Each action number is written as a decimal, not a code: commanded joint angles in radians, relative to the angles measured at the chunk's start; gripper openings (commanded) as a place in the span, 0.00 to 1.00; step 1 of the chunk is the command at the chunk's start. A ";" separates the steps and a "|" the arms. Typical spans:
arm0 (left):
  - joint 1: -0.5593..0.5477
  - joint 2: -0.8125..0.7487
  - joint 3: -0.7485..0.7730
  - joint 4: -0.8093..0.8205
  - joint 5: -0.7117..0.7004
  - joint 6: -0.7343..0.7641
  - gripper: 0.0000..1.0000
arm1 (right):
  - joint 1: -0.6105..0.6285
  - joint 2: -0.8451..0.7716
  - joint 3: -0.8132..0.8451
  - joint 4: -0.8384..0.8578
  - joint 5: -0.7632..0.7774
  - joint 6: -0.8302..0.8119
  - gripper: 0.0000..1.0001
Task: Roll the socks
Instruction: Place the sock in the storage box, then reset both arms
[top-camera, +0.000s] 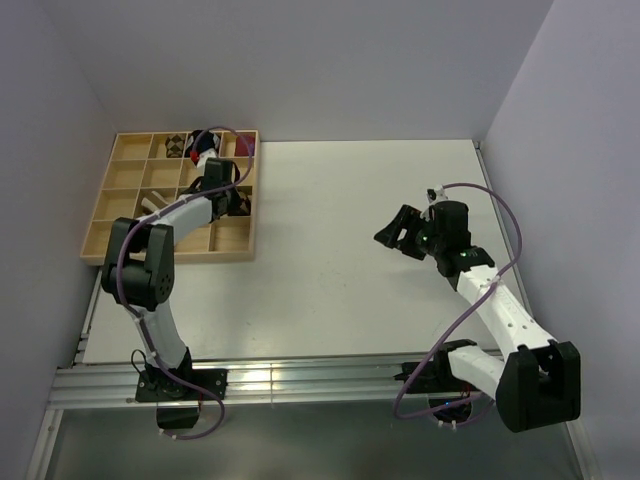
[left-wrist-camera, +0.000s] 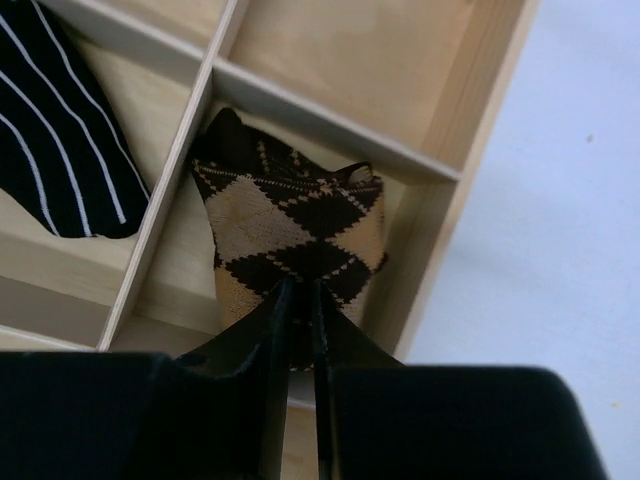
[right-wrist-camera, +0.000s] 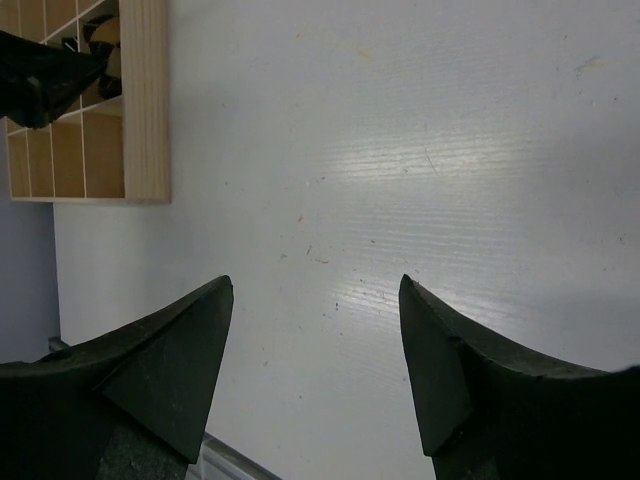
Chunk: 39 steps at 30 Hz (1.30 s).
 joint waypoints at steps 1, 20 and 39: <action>0.000 0.025 -0.009 0.031 0.038 -0.027 0.17 | -0.008 -0.033 0.007 -0.007 0.014 -0.017 0.74; -0.009 -0.732 0.010 -0.260 -0.097 0.073 0.82 | -0.008 -0.269 0.257 -0.312 0.259 -0.008 0.78; -0.009 -1.415 0.149 -0.641 -0.454 0.230 0.99 | 0.026 -0.667 0.531 -0.469 0.694 -0.312 0.98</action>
